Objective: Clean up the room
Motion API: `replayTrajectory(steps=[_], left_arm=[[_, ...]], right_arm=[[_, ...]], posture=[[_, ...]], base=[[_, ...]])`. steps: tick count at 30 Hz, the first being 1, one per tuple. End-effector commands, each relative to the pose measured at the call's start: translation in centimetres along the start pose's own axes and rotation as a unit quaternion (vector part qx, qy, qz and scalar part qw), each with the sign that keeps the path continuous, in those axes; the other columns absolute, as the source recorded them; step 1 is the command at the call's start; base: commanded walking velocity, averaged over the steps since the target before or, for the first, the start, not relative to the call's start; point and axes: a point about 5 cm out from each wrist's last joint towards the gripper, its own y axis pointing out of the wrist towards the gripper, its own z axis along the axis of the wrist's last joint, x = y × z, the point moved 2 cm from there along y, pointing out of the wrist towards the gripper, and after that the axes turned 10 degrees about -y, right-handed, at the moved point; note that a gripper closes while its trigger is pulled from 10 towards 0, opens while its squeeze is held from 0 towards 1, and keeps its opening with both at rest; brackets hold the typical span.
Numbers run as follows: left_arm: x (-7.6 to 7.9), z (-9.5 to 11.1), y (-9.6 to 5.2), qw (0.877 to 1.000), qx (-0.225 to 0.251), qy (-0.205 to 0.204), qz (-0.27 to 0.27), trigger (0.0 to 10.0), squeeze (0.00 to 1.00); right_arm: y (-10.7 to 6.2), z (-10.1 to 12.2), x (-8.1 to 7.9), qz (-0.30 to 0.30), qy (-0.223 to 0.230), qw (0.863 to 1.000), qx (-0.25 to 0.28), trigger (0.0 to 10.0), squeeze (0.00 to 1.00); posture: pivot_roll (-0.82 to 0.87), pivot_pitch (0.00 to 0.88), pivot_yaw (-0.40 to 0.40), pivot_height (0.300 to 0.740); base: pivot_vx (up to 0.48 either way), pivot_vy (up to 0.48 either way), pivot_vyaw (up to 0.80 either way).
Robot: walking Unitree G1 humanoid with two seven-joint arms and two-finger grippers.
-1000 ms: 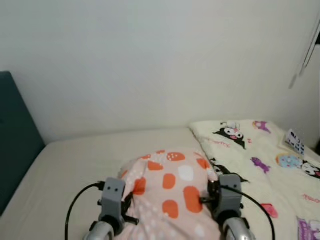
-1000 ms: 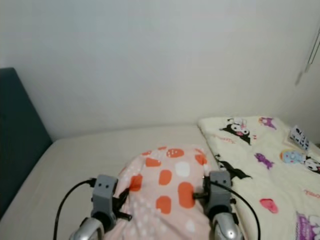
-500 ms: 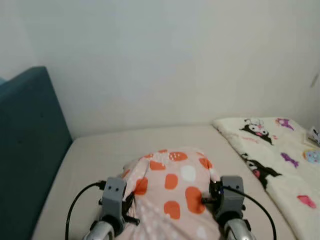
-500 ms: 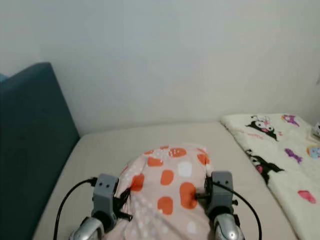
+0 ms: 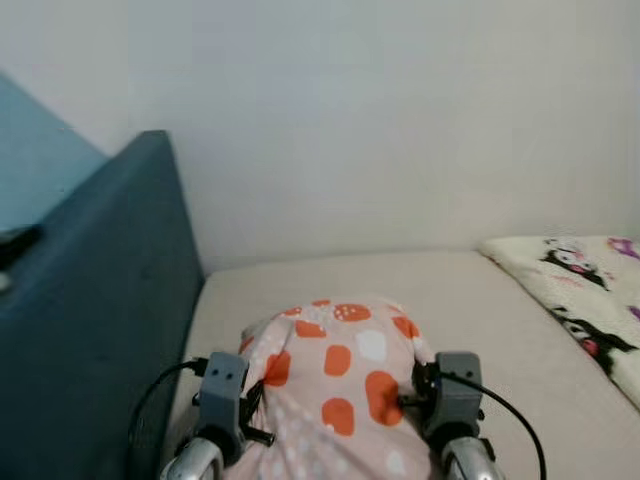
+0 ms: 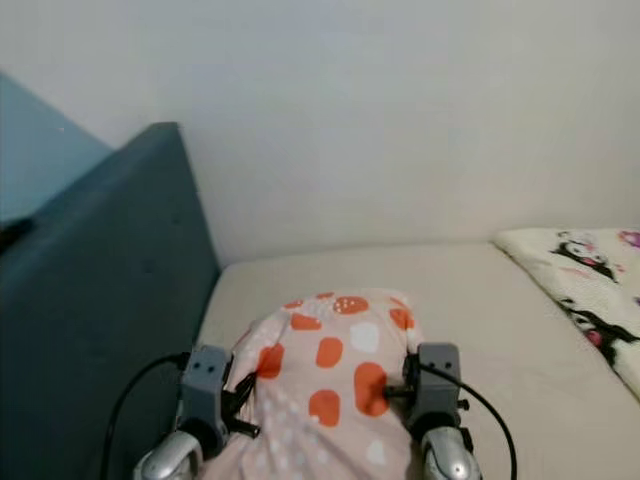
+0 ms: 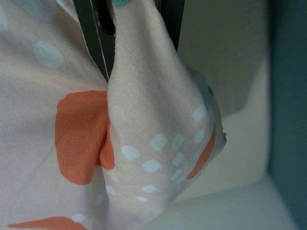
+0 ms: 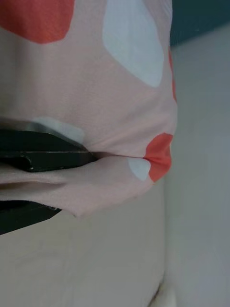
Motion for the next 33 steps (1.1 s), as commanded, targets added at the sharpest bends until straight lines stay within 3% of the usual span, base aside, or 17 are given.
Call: replayTrajectory(steps=[1,22,27,33], left_arm=[[0.38,0.43,0.08,1.000,0.013,0.006,-0.003,10.0,0.00],[0.87,0.27,0.47,1.000,0.009,0.002,-0.007,10.0,0.00],[0.67,0.38,0.58,1.000,0.010,0.015,-0.001,10.0,0.00],[0.47,0.25,0.57,1.000,0.007,0.025,0.006,10.0,0.00]], right_arm=[[0.05,0.56,1.03,-0.018,-0.004,1.000,0.019,10.0,0.00],[-0.18,0.42,1.15,-0.016,-0.016,1.000,0.019,10.0,0.00],[-0.09,0.34,1.08,-0.011,-0.047,0.999,0.012,10.0,0.00],[-0.02,0.39,1.12,-0.011,-0.061,0.998,0.012,10.0,0.00]], posture=[[0.01,0.115,0.031,0.740],[0.00,0.103,0.035,0.740],[0.00,0.107,0.034,0.740],[0.00,0.112,0.029,0.740]], base=[[0.000,-0.480,0.00],[0.000,-0.046,0.00],[0.000,0.000,0.00],[0.000,-0.204,0.80]])
